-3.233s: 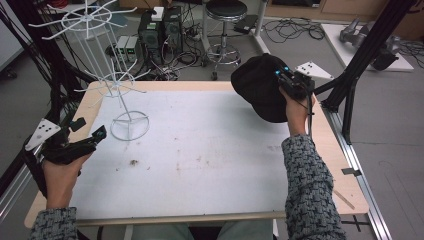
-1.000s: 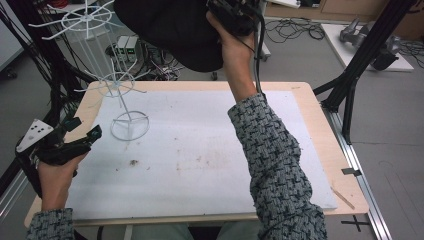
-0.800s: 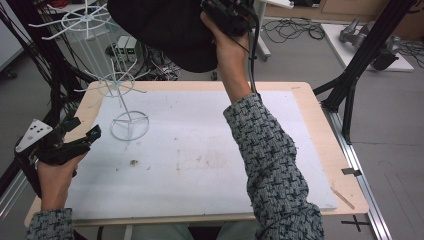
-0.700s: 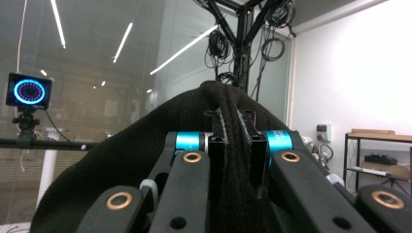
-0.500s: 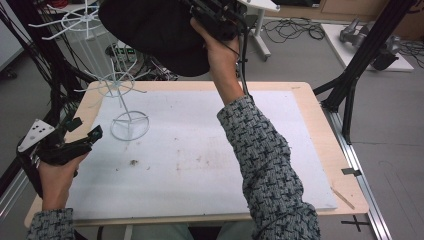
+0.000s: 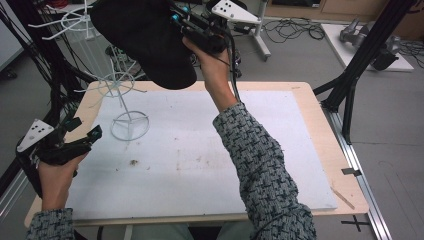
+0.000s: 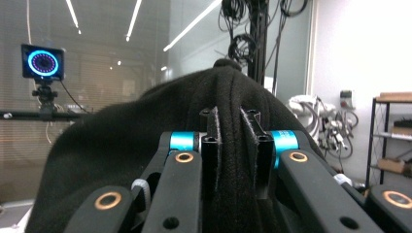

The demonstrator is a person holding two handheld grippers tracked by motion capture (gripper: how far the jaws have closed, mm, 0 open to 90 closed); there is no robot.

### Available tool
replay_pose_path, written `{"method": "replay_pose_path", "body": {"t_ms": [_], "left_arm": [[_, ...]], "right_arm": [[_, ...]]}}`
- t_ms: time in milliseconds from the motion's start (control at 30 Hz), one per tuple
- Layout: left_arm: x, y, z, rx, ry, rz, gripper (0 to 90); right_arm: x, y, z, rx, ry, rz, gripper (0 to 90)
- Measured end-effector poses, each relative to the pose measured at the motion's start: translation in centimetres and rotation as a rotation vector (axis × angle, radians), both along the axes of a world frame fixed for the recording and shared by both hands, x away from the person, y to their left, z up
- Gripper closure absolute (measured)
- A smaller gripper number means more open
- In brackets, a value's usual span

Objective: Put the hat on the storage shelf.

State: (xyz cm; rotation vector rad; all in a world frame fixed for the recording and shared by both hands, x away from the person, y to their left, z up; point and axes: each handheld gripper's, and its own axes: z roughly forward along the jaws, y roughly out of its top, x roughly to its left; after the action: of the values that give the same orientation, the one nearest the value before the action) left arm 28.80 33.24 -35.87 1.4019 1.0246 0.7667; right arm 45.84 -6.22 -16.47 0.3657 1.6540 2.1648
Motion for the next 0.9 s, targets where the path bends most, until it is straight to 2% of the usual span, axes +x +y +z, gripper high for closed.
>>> {"method": "replay_pose_path", "body": {"t_ms": [267, 600, 800, 833, 900], "left_arm": [[0.0, 0.0, 0.0, -0.001, 0.001, 0.002, 18.4], [0.0, 0.1, 0.0, 0.002, 0.0, 0.0, 18.4], [0.0, 0.1, -0.1, 0.002, 0.003, 0.0, 18.4], [0.0, 0.1, -0.1, 0.001, 0.002, 0.0, 18.4], [0.0, 0.1, 0.0, 0.001, 0.001, 0.0, 18.4]], "right_arm": [[0.4, 0.8, -2.0, -0.031, 0.037, -0.006, 80.3], [0.6, 1.4, -4.4, -0.107, 0.079, -0.012, 79.4], [0.7, 1.7, -5.1, -0.131, 0.094, -0.005, 76.5], [0.7, 1.9, -5.3, -0.158, 0.094, -0.009, 75.6], [0.7, 2.0, -5.4, -0.166, 0.094, -0.01, 75.4]]}}
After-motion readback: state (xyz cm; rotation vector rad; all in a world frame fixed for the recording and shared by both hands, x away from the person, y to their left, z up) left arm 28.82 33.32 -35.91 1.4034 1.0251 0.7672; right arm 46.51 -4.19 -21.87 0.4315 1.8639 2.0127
